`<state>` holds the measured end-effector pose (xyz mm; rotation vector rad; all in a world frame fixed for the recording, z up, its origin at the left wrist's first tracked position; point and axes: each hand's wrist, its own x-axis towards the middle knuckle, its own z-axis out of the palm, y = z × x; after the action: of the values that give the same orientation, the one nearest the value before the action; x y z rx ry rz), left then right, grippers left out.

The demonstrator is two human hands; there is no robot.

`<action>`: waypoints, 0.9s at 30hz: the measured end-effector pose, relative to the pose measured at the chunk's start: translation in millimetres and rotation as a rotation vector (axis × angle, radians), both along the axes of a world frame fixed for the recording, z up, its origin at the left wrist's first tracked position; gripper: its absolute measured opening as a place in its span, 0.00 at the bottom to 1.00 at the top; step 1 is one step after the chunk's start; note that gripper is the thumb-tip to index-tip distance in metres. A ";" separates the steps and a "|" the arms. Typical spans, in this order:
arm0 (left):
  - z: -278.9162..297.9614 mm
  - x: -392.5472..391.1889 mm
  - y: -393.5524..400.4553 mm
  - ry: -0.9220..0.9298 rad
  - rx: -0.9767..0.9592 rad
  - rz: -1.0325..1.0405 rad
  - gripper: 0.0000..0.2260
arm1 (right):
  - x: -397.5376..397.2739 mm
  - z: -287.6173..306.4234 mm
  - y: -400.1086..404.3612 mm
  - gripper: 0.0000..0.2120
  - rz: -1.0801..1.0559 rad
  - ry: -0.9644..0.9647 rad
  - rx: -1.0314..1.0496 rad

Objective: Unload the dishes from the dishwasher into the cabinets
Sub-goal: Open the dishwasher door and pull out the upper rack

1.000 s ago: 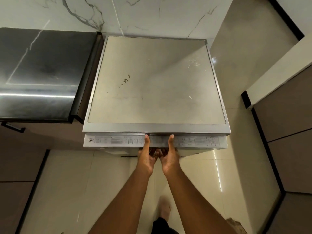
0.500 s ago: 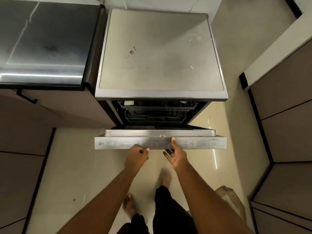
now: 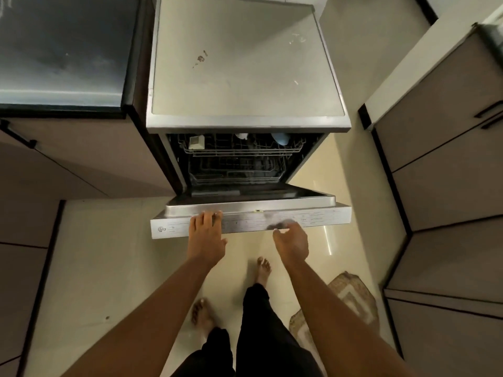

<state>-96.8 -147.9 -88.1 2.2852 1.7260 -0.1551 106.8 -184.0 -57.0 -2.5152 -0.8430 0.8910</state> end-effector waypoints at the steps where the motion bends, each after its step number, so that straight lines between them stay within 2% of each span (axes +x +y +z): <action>1: 1.1 0.5 -0.9 -0.013 -0.009 0.007 0.33 | -3.0 -0.4 -9.2 0.15 0.117 -0.163 -0.008; 2: 1.3 0.6 -1.8 -0.028 -0.017 0.013 0.32 | -5.3 -3.2 -15.4 0.18 0.232 -0.272 0.024; 4: 0.0 -1.8 -10.2 -0.043 -0.032 -0.002 0.31 | -10.9 -10.3 -27.1 0.26 0.478 -0.338 0.090; 6: -3.9 -4.7 -18.5 -0.031 -0.057 -0.026 0.32 | -14.0 -17.9 -32.8 0.34 0.739 -0.366 0.024; 8: -8.1 -7.0 -27.7 -0.035 -0.074 -0.034 0.33 | -16.5 -23.8 -41.5 0.38 0.893 -0.388 -0.073; 15: -31.0 1.8 -72.2 -0.014 -0.081 0.056 0.34 | -18.0 -50.6 -76.4 0.42 0.950 -0.450 -0.129; 19: -59.6 6.3 -105.0 0.026 -0.064 0.093 0.36 | -13.1 -70.9 -90.7 0.35 0.950 -0.415 -0.048; 27: -114.2 4.3 -181.3 0.072 -0.234 0.099 0.42 | -10.0 -118.1 -146.2 0.30 1.022 -0.313 -0.151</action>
<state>-92.5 -329.1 -202.2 2.0461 1.7496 -0.4012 96.8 -330.2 -175.1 -2.2878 -2.3349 0.8198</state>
